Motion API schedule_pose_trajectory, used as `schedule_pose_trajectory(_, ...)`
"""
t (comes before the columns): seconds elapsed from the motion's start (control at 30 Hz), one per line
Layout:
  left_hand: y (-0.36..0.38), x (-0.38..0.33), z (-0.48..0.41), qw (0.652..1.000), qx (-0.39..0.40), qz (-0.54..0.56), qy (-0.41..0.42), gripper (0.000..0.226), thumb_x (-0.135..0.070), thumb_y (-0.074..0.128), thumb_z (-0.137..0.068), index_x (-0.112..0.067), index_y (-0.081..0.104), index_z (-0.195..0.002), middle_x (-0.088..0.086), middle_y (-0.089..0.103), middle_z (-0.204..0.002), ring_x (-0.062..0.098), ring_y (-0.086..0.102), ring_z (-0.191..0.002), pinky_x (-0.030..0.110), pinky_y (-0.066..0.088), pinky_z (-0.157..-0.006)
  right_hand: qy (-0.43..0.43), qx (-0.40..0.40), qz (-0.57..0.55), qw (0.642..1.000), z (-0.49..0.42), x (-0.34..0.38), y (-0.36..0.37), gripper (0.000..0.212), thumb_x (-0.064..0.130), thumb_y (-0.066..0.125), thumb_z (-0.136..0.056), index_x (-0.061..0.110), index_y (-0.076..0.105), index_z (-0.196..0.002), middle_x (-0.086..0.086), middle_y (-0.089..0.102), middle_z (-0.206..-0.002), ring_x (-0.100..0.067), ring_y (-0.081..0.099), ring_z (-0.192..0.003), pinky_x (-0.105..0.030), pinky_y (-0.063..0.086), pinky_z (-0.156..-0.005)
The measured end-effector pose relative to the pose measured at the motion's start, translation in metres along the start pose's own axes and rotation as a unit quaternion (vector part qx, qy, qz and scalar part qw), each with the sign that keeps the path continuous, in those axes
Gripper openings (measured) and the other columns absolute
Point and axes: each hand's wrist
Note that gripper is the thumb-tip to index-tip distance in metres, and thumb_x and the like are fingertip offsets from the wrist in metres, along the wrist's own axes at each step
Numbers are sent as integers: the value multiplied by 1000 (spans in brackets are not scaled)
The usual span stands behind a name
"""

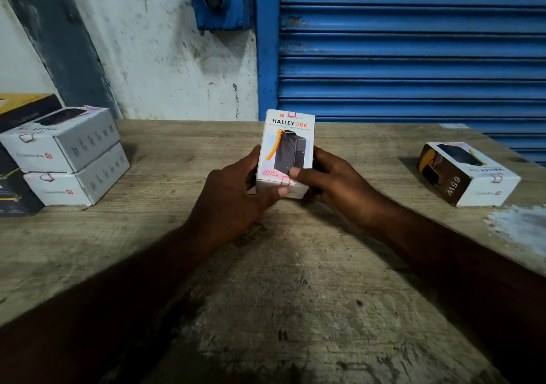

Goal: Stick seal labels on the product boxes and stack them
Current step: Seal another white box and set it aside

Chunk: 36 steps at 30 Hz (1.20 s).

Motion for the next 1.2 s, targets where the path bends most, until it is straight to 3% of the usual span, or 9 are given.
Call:
schedule_pose_trajectory(0.17, 0, 2, 0, 1000, -7, -3, 10, 58, -24, 76, -88, -30, 54, -141, -41, 57, -102, -26, 57, -93, -3, 41, -80, -9, 9, 70, 997, 2, 2, -3, 55, 34, 77, -83, 23, 61, -134, 4, 71, -126, -16, 66, -118, -48, 50, -106)
schedule_pose_trajectory(0.3, 0, 4, -1, 1000, -8, -3, 14, 57, -25, 77, -87, -33, 55, -139, -43, 57, -100, -26, 58, -94, -2, 43, -81, -17, 3, 119, 993, 4, 4, -6, 51, 24, 81, -86, 22, 62, -133, 6, 72, -123, -11, 67, -114, -42, 52, -105)
schedule_pose_trajectory(0.57, 0, 4, -1, 1000, -2, -2, 15, 57, -27, 78, -86, -29, 57, -139, -21, 66, -117, -25, 58, -95, -1, 44, -81, -24, -8, 153, 988, 2, 1, -10, 63, 31, 88, -75, 24, 62, -132, 7, 72, -121, -12, 69, -111, -43, 56, -99)
schedule_pose_trajectory(0.67, 0, 2, 0, 1000, 1, 7, 13, 57, -27, 78, -86, -29, 57, -139, -26, 65, -114, -24, 58, -97, -1, 44, -81, -25, -1, 140, 990, 2, 2, -10, 65, 40, 85, -71, 24, 63, -131, 6, 73, -121, -13, 68, -112, -42, 54, -101)
schedule_pose_trajectory(0.83, -4, 0, 0, 1000, -3, 10, 2, 53, -29, 79, -85, -35, 60, -135, -28, 66, -113, -16, 61, -106, 7, 48, -92, -25, -1, 130, 991, 3, 3, -12, 47, 19, 82, -84, 18, 66, -128, 4, 74, -119, -13, 70, -109, -43, 54, -102)
schedule_pose_trajectory(0.97, -5, 0, -1, 1000, -15, 24, -6, 54, -27, 80, -84, -32, 61, -134, -23, 67, -118, -12, 63, -106, 7, 49, -91, -23, -14, 143, 989, 4, 6, -14, 44, 11, 82, -83, 13, 69, -126, 4, 75, -118, -9, 72, -105, -38, 55, -102)
schedule_pose_trajectory(1.2, -8, -6, -8, 999, -46, 20, -11, 51, -27, 82, -81, -23, 66, -129, -13, 71, -118, -10, 66, -102, 10, 50, -92, -64, -101, 227, 967, 4, 20, -12, 51, 31, 91, -73, 21, 74, -120, 10, 76, -111, -6, 72, -99, -37, 58, -95)
Point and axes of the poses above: each hand's wrist, its own z-axis away from the middle knuckle, its own y-axis out of the palm, x = y × z
